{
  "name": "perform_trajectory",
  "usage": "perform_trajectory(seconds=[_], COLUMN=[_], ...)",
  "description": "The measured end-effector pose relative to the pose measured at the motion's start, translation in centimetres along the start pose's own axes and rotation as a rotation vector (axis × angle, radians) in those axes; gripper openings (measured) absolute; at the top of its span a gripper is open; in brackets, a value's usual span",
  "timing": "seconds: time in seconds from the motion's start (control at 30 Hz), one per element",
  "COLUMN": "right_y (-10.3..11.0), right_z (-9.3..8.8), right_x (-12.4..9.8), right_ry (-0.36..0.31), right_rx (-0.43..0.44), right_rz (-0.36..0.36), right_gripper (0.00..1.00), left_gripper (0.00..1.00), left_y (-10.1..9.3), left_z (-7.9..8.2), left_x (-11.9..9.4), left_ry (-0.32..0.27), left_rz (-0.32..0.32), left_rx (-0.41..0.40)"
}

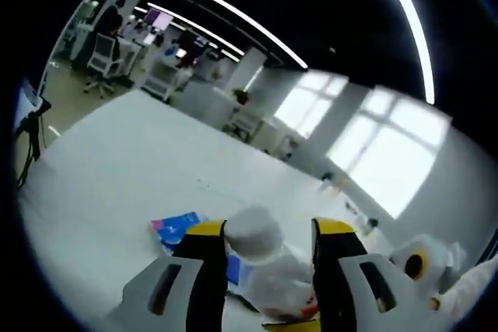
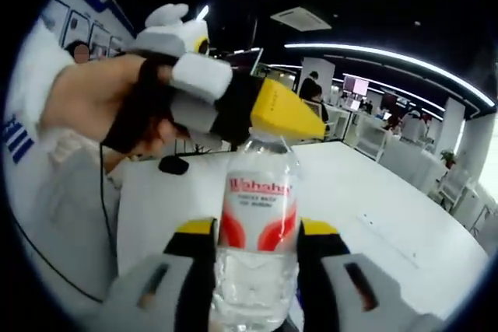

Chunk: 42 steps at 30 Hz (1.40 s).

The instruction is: Arrange the tabletop items into an orderly group along one side of the table until the central work area is clear of visible clutter.

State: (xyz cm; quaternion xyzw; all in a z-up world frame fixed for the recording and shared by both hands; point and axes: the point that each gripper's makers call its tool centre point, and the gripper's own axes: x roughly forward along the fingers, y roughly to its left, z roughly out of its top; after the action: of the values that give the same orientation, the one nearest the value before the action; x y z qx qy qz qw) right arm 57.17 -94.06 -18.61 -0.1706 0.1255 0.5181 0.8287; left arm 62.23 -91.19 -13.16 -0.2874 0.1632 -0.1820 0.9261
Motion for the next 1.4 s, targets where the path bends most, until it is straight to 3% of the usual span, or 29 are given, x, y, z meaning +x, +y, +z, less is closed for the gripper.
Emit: perform_trajectory(seconds=[0.03,0.23,0.43,0.6,0.73,0.83,0.97,1.07,1.23,1.4], right_y=[0.0,0.1,-0.1,0.5,0.9,1.1,0.5,0.3,-0.9,-1.7], right_z=[0.0,-0.2,0.4,0.2,-0.1,-0.3,-0.9,-0.9,-1.2,-3.3], right_x=[-0.1,-0.2,-0.2,-0.2,-0.7,-1.6,-2.6,-3.7,-6.5,-10.4], right_ry=[-0.002,0.001,-0.009,0.005,0.009,0.006,0.008,-0.008,-0.052,-0.070], right_rx=[0.006,0.029,0.014,0.025,0.028,0.034,0.086,0.134,0.224,0.340], right_rz=[0.001,-0.014,-0.025,0.027,0.039,0.045,0.030,0.041,-0.025,-0.092], right_gripper=[0.38,0.38,0.39,0.39,0.38,0.39,0.40,0.34,0.33,0.30], left_gripper=[0.26,0.20,0.17,0.17,0.17,0.17,0.17,0.18,0.18,0.18], left_y=[0.1,-1.3,-2.7,-3.7,-5.1,-5.4,-5.0,-5.0,-3.6,-2.0], left_z=[0.0,0.5,1.2,1.0,0.5,0.4,0.7,0.7,0.9,0.0], left_x=[-0.2,-0.7,-1.3,-1.3,-1.0,-1.1,-1.2,-1.5,-1.5,-1.4], left_ry=[-0.005,-0.031,-0.067,-0.034,0.017,0.047,0.052,0.068,0.100,0.160], left_rz=[0.008,-0.039,-0.049,-0.088,-0.197,-0.254,-0.283,-0.340,-0.359,-0.385], left_rx=[0.001,-0.025,0.036,0.175,0.301,0.378,0.446,0.523,0.557,0.705])
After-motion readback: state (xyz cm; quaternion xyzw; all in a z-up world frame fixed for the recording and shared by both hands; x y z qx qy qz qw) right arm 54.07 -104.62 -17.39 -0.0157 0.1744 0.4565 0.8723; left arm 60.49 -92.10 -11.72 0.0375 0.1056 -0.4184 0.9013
